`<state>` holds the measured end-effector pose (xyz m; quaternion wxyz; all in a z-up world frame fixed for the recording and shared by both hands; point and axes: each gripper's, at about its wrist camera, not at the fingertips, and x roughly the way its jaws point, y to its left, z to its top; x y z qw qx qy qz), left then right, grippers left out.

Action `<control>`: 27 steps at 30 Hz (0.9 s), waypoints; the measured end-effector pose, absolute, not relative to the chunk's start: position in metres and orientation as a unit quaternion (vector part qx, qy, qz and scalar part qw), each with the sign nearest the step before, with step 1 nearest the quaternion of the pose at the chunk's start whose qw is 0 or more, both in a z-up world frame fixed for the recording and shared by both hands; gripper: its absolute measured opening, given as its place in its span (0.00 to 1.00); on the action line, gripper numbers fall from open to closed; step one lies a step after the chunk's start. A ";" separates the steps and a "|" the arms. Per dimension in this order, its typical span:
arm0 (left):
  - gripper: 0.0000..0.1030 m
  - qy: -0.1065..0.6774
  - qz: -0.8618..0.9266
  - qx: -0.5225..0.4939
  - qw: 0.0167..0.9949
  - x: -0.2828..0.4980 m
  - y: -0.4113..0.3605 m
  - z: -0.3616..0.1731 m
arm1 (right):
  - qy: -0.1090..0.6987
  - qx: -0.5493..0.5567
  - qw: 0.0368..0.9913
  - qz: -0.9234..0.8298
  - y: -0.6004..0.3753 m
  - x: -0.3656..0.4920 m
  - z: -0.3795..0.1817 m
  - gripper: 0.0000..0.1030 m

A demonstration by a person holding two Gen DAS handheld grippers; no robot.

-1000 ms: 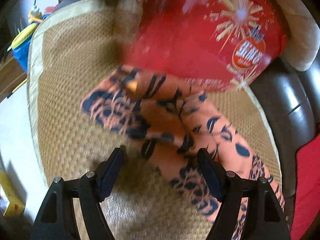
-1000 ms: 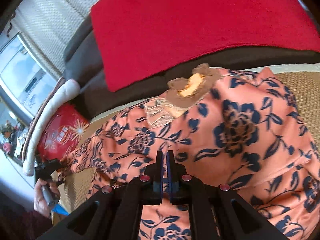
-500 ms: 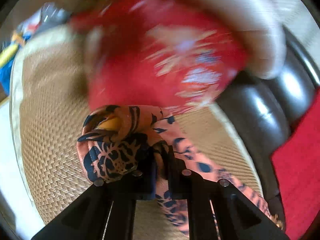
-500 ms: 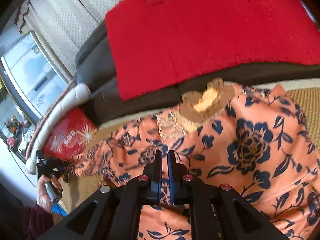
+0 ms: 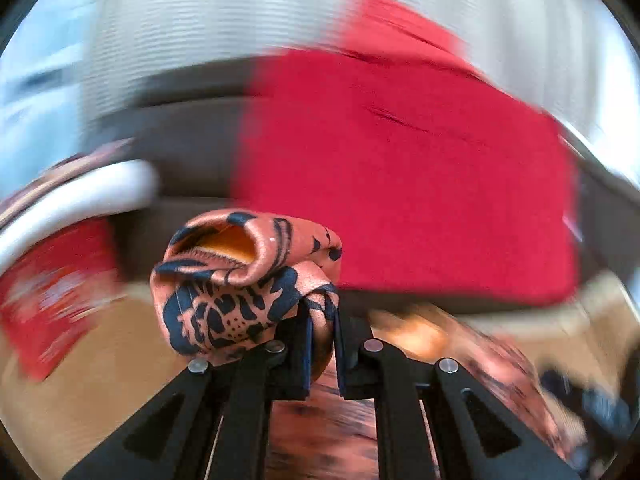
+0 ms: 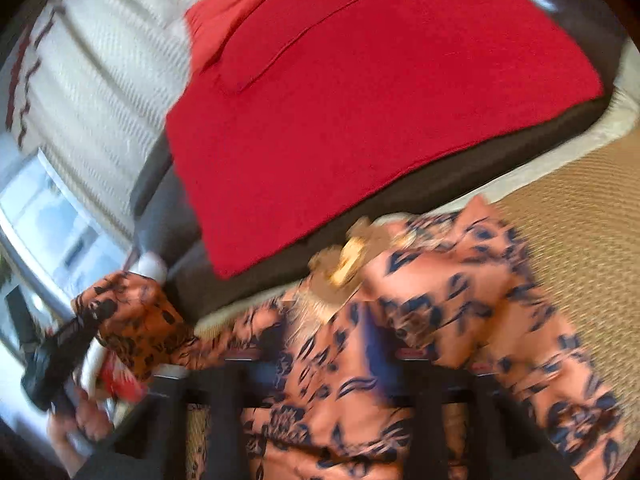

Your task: Fold small clothes

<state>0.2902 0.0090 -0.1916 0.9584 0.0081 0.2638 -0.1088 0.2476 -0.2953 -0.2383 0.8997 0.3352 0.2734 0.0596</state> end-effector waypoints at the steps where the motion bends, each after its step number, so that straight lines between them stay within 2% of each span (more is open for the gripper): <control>1: 0.14 0.281 -0.157 0.039 0.946 0.285 -0.025 -0.201 | 0.255 0.349 0.901 0.043 -0.305 0.242 -0.239 0.91; 4: 0.31 0.303 -0.222 0.092 0.922 0.273 -0.070 -0.218 | 0.225 0.382 0.896 0.008 -0.337 0.233 -0.239 0.91; 6: 0.51 0.291 -0.211 0.089 0.929 0.272 -0.062 -0.214 | 0.218 0.392 0.894 -0.004 -0.351 0.229 -0.237 0.90; 7: 0.65 0.284 -0.207 0.070 0.934 0.279 -0.048 -0.210 | 0.216 0.387 0.896 -0.011 -0.355 0.226 -0.234 0.90; 8: 0.70 0.275 -0.203 0.037 0.939 0.285 -0.027 -0.202 | 0.215 0.381 0.899 -0.013 -0.356 0.225 -0.232 0.90; 12: 0.72 0.276 -0.151 -0.061 0.947 0.309 0.045 -0.188 | 0.241 0.348 0.906 -0.002 -0.350 0.232 -0.226 0.89; 14: 0.72 0.297 -0.098 -0.072 0.947 0.324 0.066 -0.206 | 0.261 0.330 0.907 0.002 -0.342 0.237 -0.226 0.88; 16: 0.71 0.326 -0.037 -0.055 0.943 0.338 0.078 -0.229 | 0.278 0.318 0.906 0.020 -0.329 0.240 -0.228 0.86; 22: 0.71 0.423 0.049 -0.020 0.905 0.366 0.082 -0.287 | 0.262 0.227 0.932 0.102 -0.254 0.254 -0.202 0.86; 27: 0.71 0.465 0.095 0.048 0.879 0.364 0.086 -0.319 | 0.306 0.259 0.900 0.170 -0.192 0.286 -0.223 0.76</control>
